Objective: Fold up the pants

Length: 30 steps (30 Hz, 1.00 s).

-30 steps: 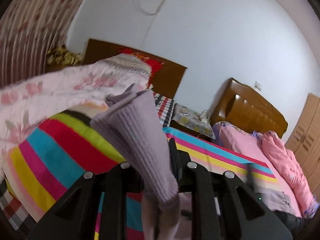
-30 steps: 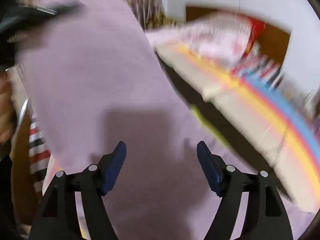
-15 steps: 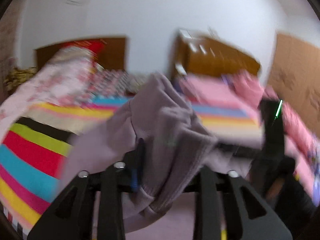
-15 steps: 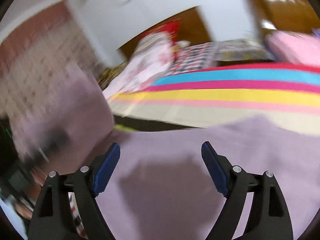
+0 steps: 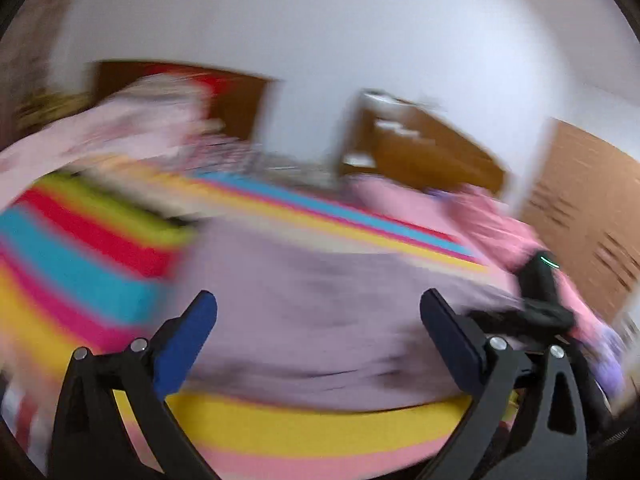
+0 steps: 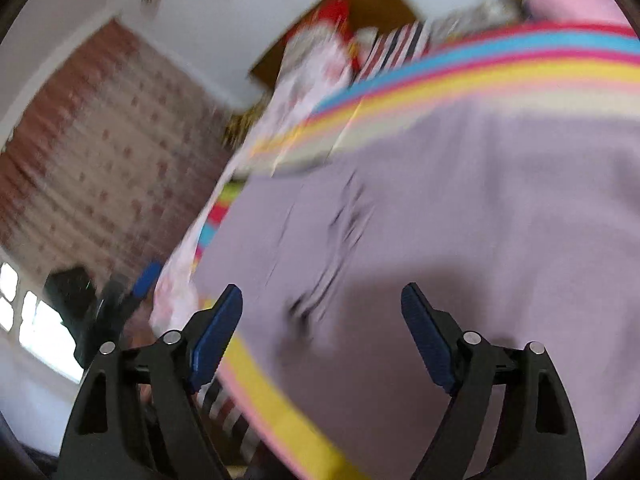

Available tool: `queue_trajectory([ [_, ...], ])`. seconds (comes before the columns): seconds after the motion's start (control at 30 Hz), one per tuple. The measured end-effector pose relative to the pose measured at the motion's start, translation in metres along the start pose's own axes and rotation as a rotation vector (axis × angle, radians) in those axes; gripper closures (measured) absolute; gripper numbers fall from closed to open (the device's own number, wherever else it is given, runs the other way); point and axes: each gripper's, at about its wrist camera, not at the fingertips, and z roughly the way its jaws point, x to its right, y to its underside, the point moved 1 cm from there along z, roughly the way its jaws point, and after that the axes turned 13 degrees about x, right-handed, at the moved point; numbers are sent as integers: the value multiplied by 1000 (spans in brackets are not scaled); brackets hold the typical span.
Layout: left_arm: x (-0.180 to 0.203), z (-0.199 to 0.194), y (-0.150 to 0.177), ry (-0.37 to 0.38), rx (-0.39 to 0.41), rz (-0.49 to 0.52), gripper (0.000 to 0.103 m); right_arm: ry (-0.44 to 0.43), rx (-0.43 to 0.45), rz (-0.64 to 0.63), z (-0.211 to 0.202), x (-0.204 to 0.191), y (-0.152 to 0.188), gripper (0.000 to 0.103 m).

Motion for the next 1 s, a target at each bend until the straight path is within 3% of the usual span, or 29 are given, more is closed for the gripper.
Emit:
queue_trajectory([
  [0.07,-36,-5,11,-155,-30,-23,2,3,-111,-39,26,-17,19,26],
  [0.17,-64,-15,28,-235,-32,-56,2,52,-169,-151,46,-38,34,25],
  [0.37,-84,-10,52,-248,-46,-85,2,85,-256,-186,71,-56,30,23],
  [0.53,-83,-35,62,-192,-18,-106,2,69,-282,-53,86,-46,10,23],
  [0.63,-83,-39,67,-174,-16,-112,2,73,-251,47,93,-40,4,38],
  [0.7,-83,-43,68,-173,-14,-107,2,58,-220,120,95,-29,4,63],
  [0.8,-85,-45,71,-175,-32,-96,2,53,-198,140,99,-24,8,70],
  [0.87,-83,-43,73,-182,-53,-74,2,63,-189,105,100,-30,8,87],
  [1.0,-76,-39,71,-190,-64,-46,2,-17,-61,30,80,-61,-14,89],
])
